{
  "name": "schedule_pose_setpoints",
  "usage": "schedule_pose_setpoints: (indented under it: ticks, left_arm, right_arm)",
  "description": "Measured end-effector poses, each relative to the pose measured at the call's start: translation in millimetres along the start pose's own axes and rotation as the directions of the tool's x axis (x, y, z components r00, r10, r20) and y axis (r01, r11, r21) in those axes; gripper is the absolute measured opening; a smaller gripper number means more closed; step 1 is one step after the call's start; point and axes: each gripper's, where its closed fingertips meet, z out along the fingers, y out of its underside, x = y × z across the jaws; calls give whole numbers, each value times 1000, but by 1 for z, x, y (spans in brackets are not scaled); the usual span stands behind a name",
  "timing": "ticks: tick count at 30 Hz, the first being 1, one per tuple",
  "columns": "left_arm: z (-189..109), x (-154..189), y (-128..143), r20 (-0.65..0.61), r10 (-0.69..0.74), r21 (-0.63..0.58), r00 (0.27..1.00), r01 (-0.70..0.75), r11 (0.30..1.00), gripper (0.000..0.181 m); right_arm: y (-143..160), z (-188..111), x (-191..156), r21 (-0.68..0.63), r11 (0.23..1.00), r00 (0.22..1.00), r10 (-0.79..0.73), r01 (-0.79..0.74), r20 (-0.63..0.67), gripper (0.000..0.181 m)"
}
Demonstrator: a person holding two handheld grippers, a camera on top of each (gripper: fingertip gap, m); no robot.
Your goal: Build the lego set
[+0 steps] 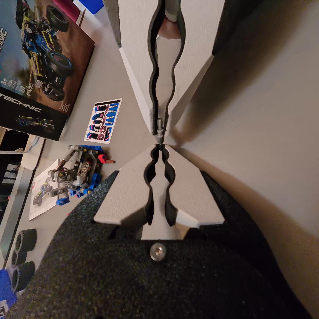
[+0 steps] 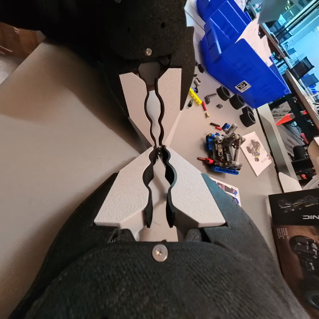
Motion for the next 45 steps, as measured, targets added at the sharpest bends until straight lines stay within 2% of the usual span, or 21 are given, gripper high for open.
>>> schedule_pose_setpoints:
  ticks: [4,6,8,12,15,18,20,23,26,30,45]
  left_arm:
    - [-4,-1,-4,-40,-67,48,997,69,996,1]
    - [-8,3,-8,-107,-123,69,987,131,989,1]
    - [-14,6,-15,-172,-163,114,971,185,976,4]
    - [-19,2,-22,-152,-165,153,975,188,970,13]
    - [-12,7,-29,-140,-142,133,980,161,978,10]
    - [-4,14,-30,-144,-143,89,979,157,984,4]
    - [1,21,-27,-199,-201,42,959,214,976,7]
    - [3,21,-18,-209,-277,-25,938,278,960,8]
    - [1,16,-16,-215,-349,-32,912,351,936,5]
    - [2,15,-14,-205,-359,-38,910,359,932,4]
    - [3,18,-11,-240,-388,-71,890,383,921,3]
  right_arm:
    - [-4,-2,5,72,996,999,42,-42,-2,5]
    - [-8,-5,6,95,994,998,54,-55,14,5]
    - [-11,-6,3,111,985,990,123,-131,73,5]
    - [-6,-13,9,68,981,980,177,-183,92,5]
    - [-5,-17,5,19,974,964,219,-224,149,5]
    - [1,-22,-1,-120,976,956,203,-181,211,5]
    - [9,-22,-6,-229,964,943,195,-133,271,5]
    - [14,-10,-11,-306,947,911,206,-95,357,5]
    - [13,-6,-8,-326,942,890,217,-83,401,4]
    - [14,-5,-7,-323,943,875,220,-78,432,5]
    - [15,-2,-10,-276,945,867,280,-173,413,5]
